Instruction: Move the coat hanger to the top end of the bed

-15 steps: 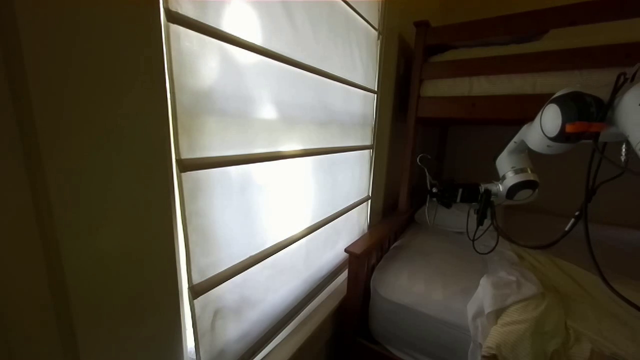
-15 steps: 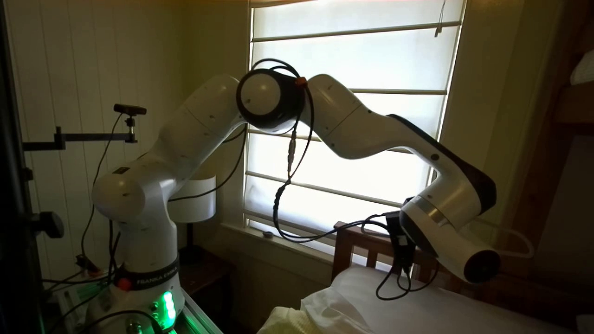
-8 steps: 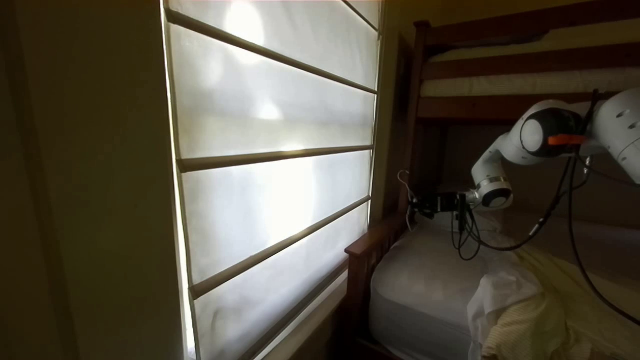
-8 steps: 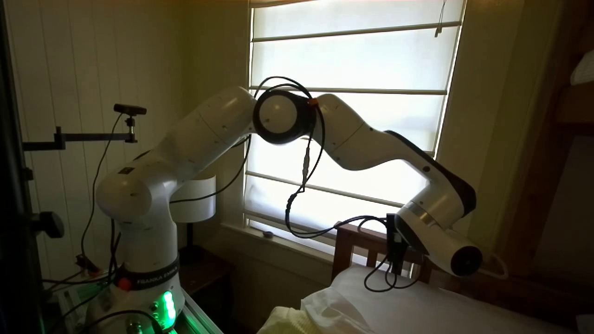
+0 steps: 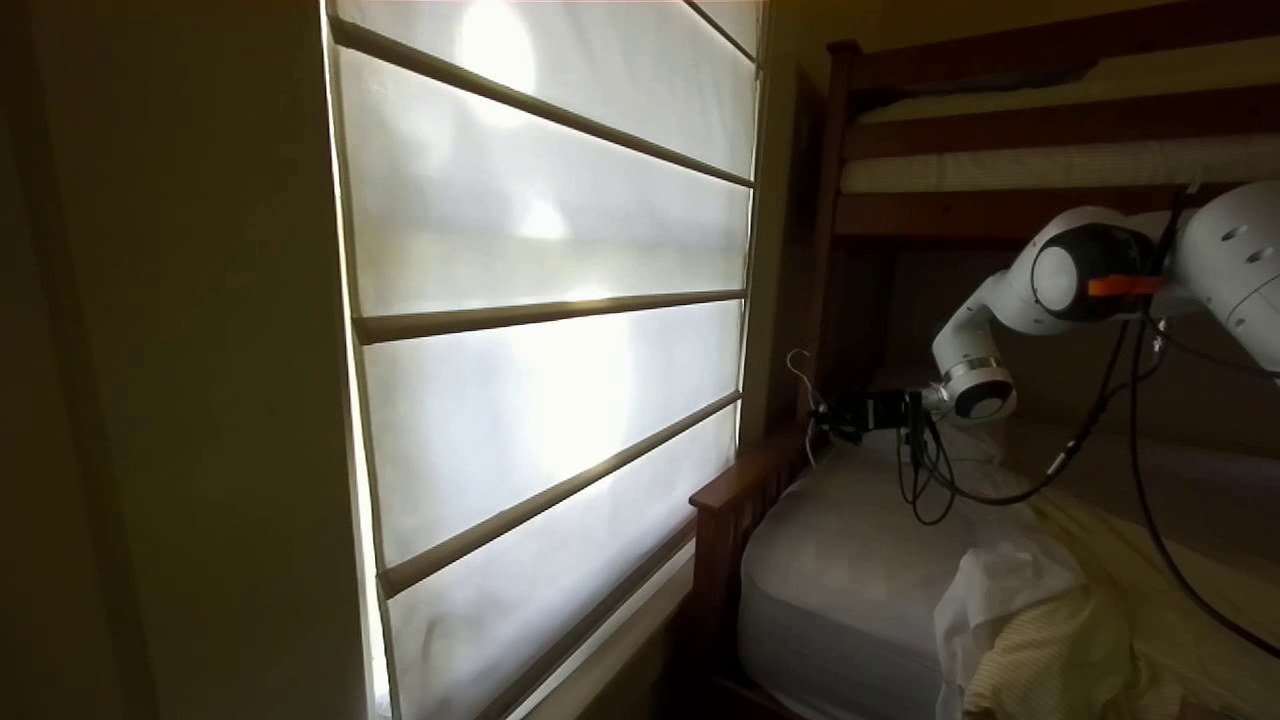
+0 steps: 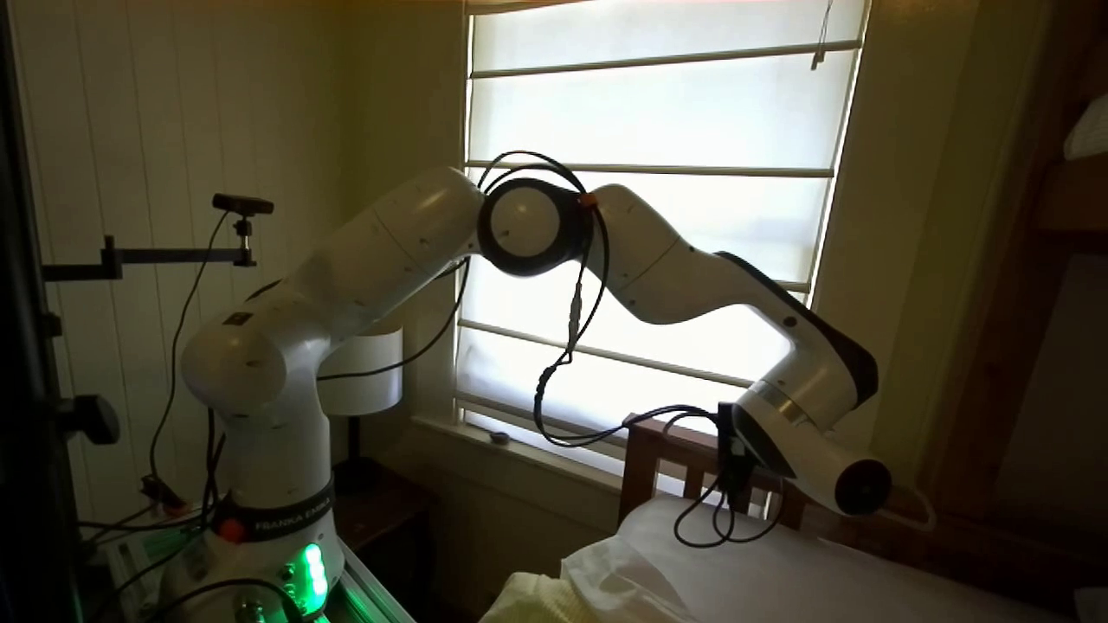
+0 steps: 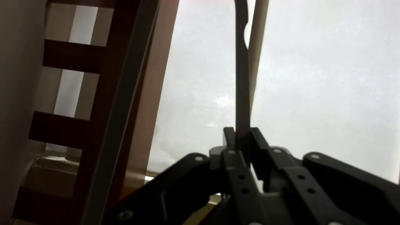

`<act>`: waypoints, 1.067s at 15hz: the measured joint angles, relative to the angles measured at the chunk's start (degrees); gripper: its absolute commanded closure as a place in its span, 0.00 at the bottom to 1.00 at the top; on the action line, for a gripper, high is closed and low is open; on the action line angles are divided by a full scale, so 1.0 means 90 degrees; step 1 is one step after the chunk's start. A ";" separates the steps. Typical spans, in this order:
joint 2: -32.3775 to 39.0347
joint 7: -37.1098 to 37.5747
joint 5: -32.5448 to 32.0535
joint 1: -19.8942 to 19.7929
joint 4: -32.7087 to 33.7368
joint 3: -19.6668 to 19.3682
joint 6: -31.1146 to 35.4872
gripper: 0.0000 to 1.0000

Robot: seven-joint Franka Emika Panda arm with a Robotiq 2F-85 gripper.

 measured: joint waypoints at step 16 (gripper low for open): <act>0.1198 0.0383 0.0061 0.0593 0.0959 0.0033 0.1967 0.42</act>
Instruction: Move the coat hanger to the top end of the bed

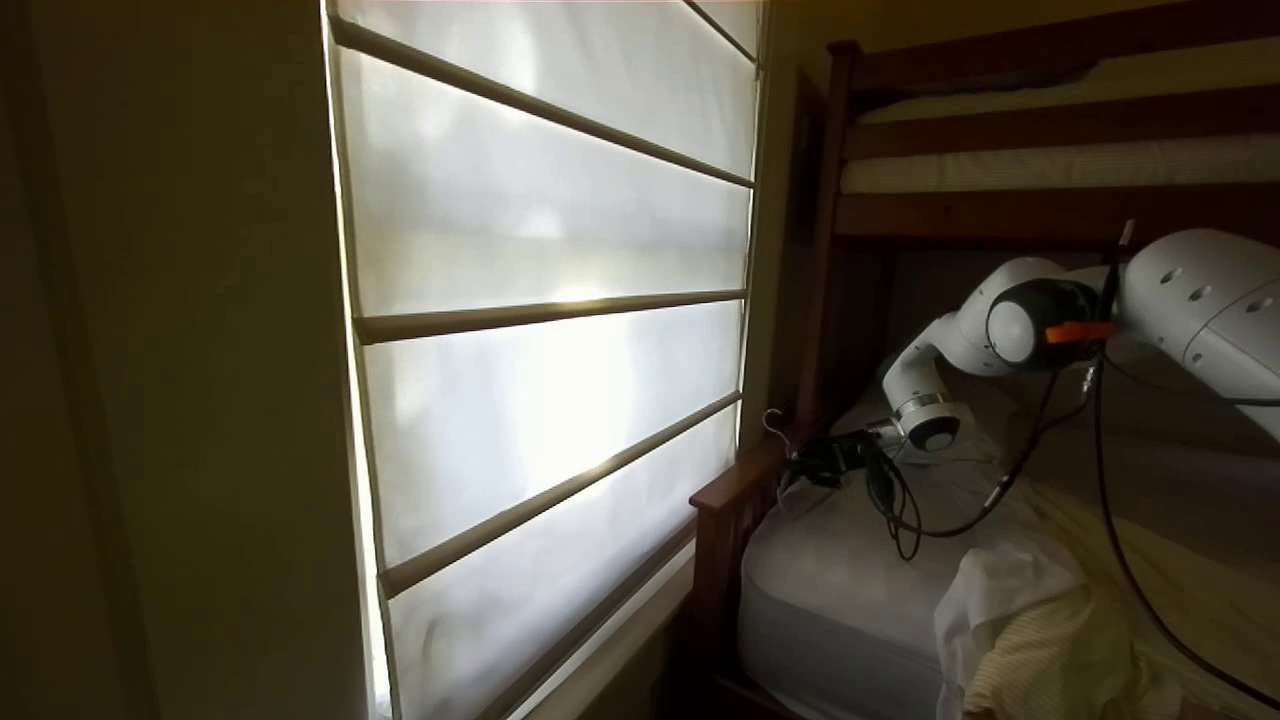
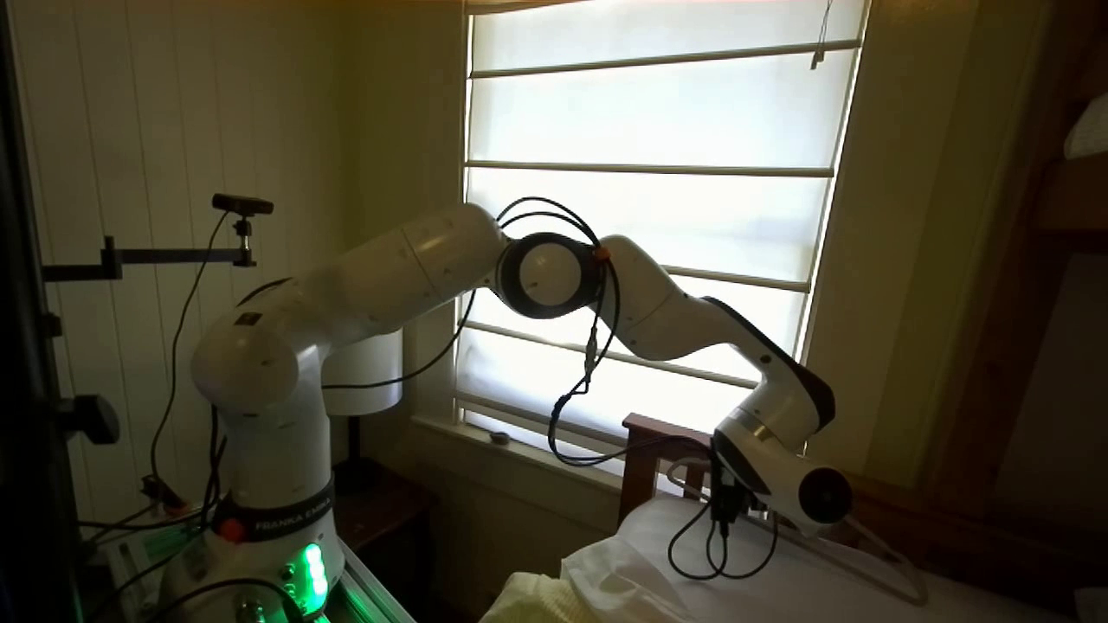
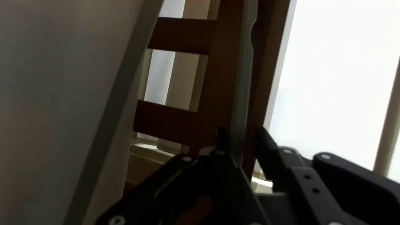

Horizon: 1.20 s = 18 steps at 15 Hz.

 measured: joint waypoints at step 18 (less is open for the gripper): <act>-0.0992 0.0035 -0.1592 -0.0039 -0.0367 -0.0332 -0.0662 0.40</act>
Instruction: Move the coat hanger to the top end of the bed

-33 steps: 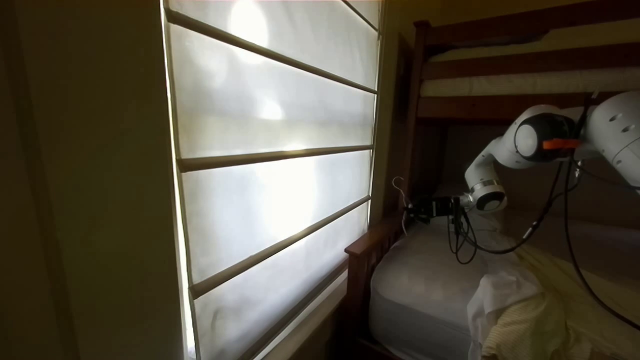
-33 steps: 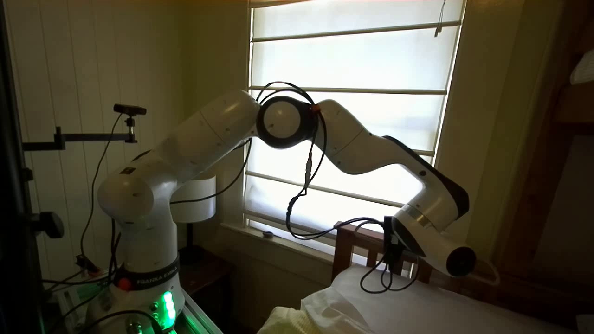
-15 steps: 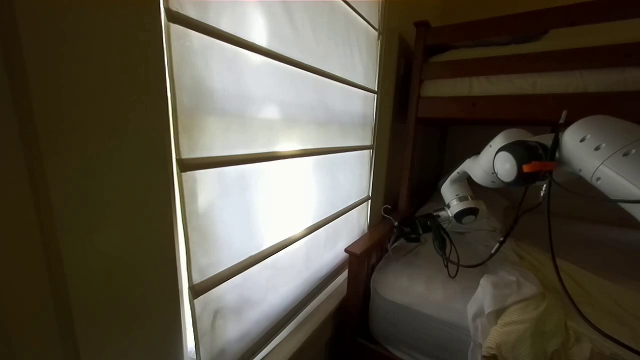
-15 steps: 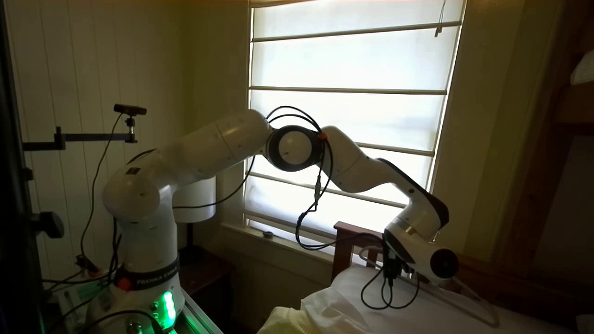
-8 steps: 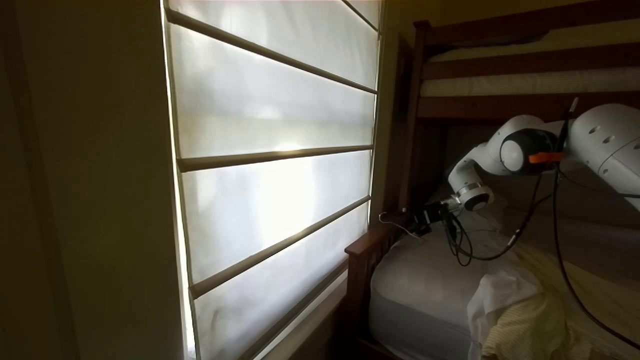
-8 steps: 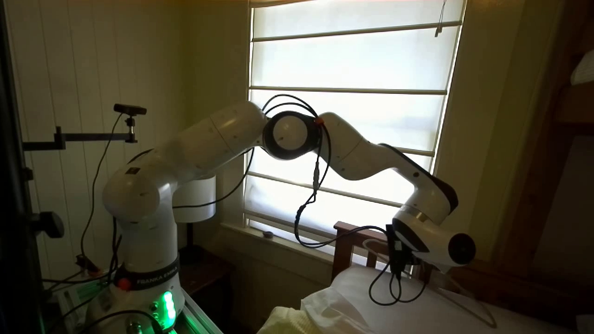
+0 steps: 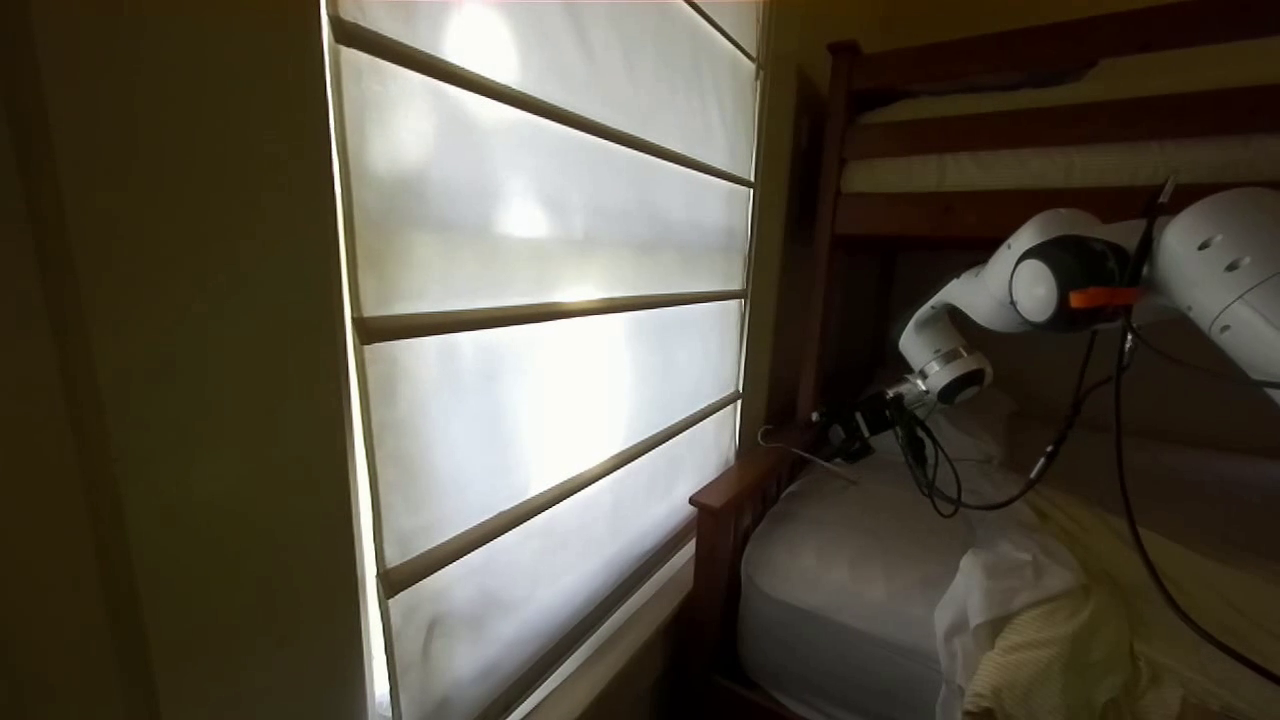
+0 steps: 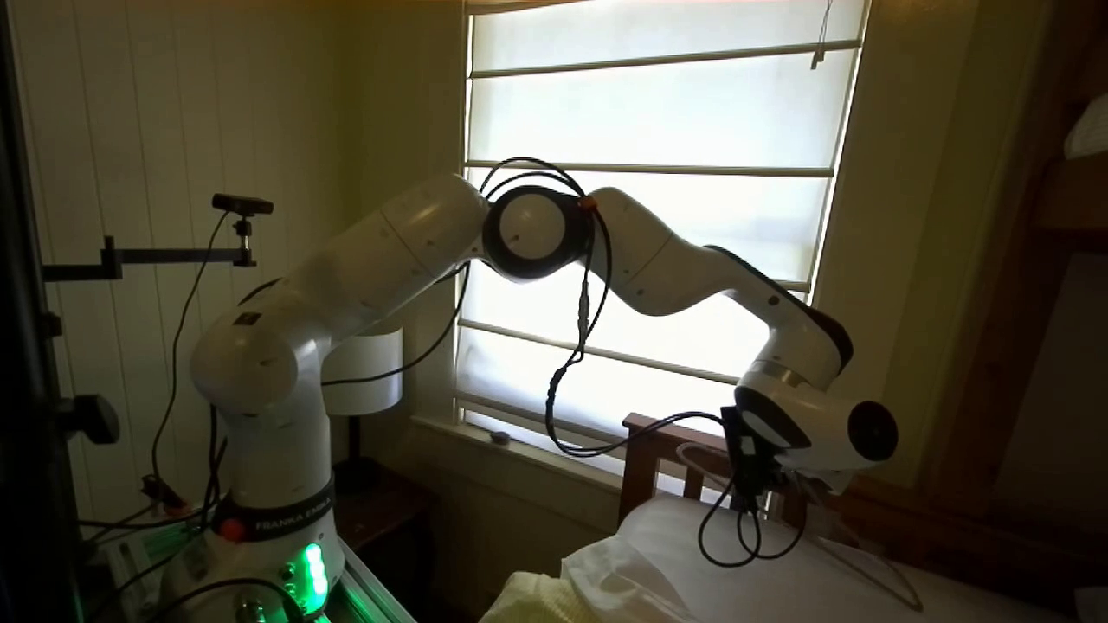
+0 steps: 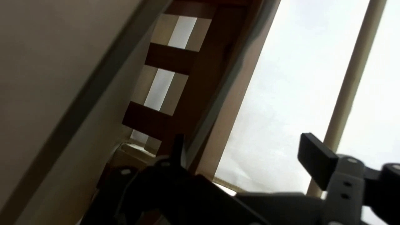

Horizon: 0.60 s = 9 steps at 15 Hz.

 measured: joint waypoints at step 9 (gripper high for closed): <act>-0.0012 -0.1347 0.0250 0.0040 -0.0002 0.0519 0.1460 0.52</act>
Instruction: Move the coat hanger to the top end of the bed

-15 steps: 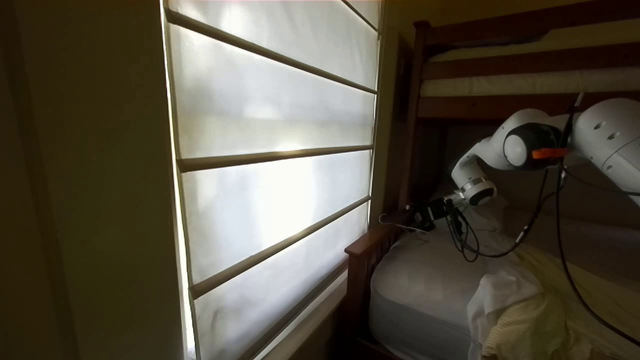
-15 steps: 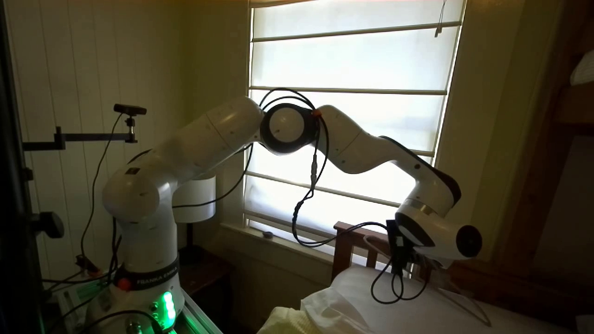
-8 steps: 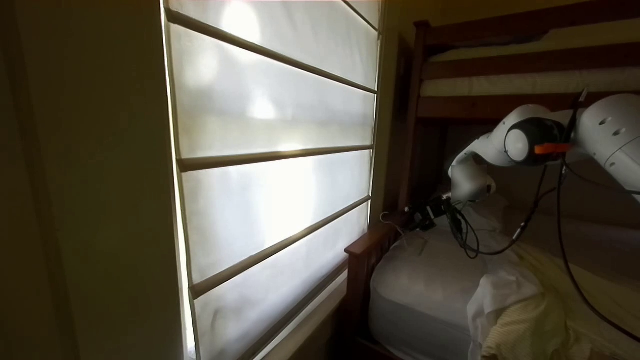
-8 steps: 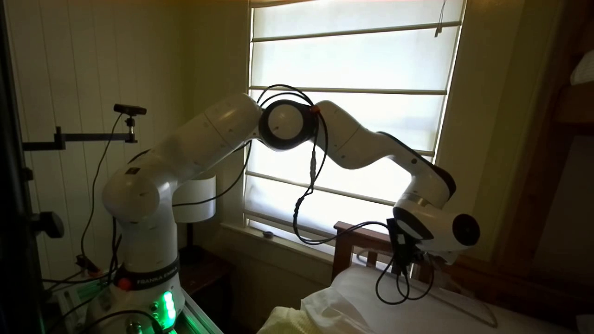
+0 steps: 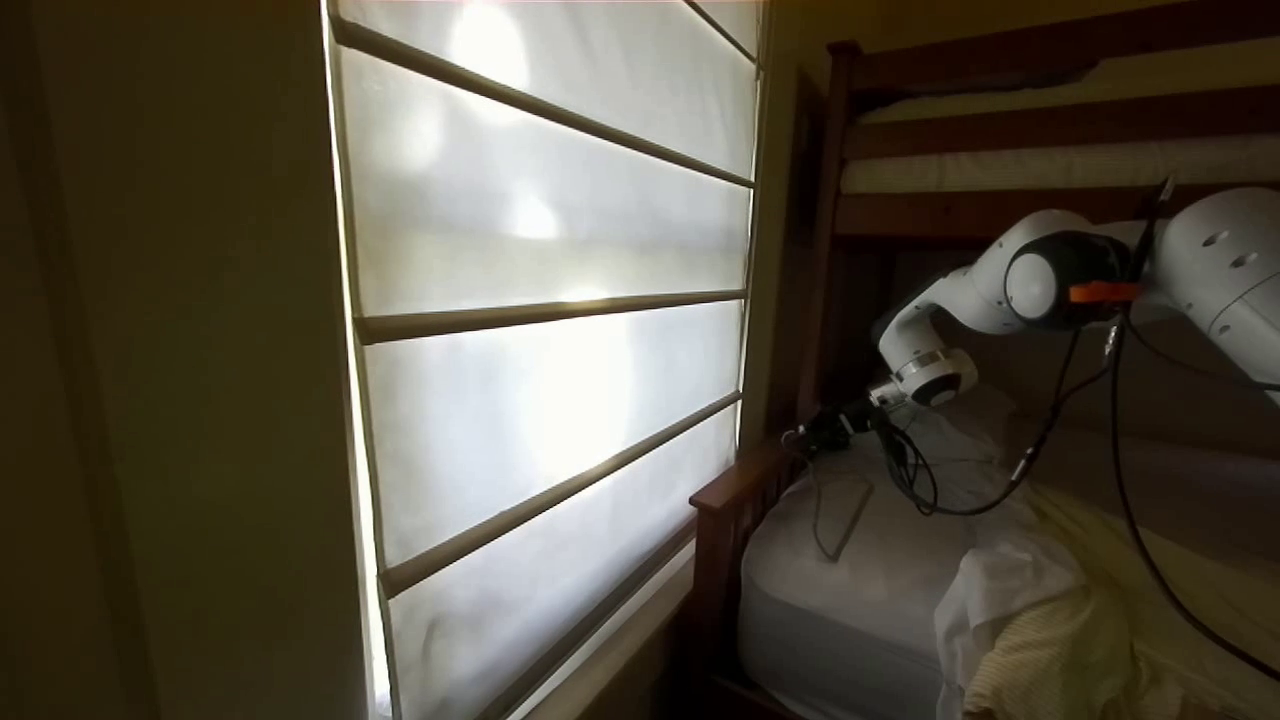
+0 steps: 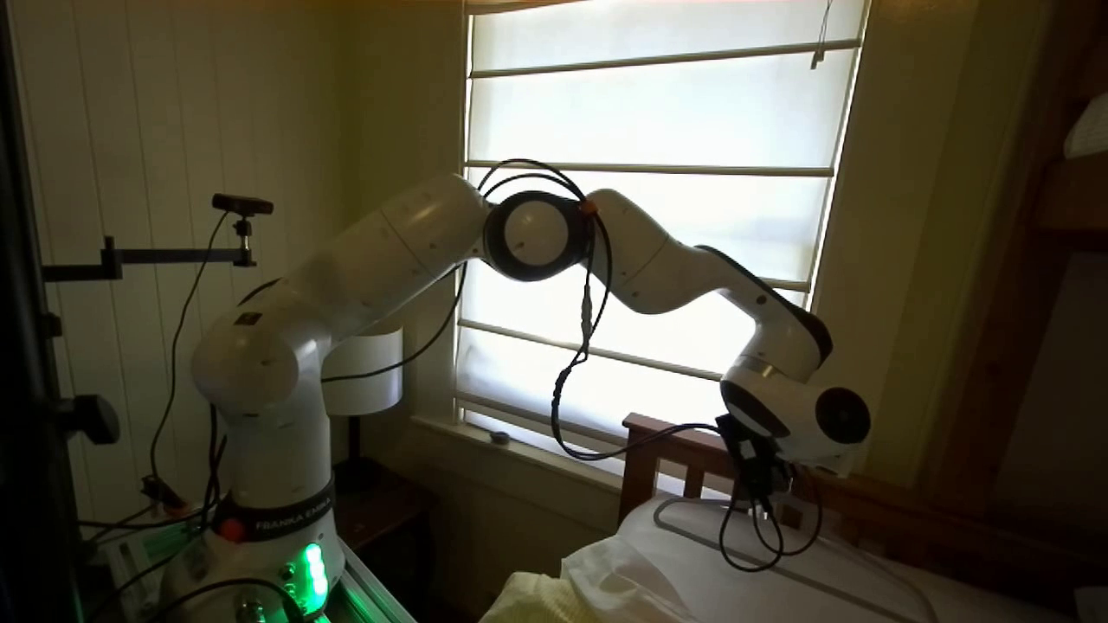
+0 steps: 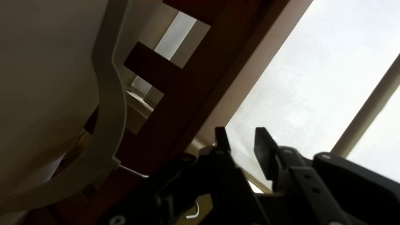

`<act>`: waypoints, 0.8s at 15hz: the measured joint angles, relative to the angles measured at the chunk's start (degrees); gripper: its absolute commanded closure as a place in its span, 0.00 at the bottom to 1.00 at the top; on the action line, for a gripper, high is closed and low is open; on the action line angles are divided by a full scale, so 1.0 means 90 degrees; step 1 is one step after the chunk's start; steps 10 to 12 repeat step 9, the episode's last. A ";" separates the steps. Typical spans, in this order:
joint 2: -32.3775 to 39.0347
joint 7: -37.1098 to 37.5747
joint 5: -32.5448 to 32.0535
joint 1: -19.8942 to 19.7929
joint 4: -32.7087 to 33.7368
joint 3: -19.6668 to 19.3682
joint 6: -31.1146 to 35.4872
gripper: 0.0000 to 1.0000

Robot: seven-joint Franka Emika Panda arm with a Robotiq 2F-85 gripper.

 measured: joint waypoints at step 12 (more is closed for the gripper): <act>-0.1957 -0.0789 -0.1484 0.0045 -0.1503 -0.0441 -0.1194 0.32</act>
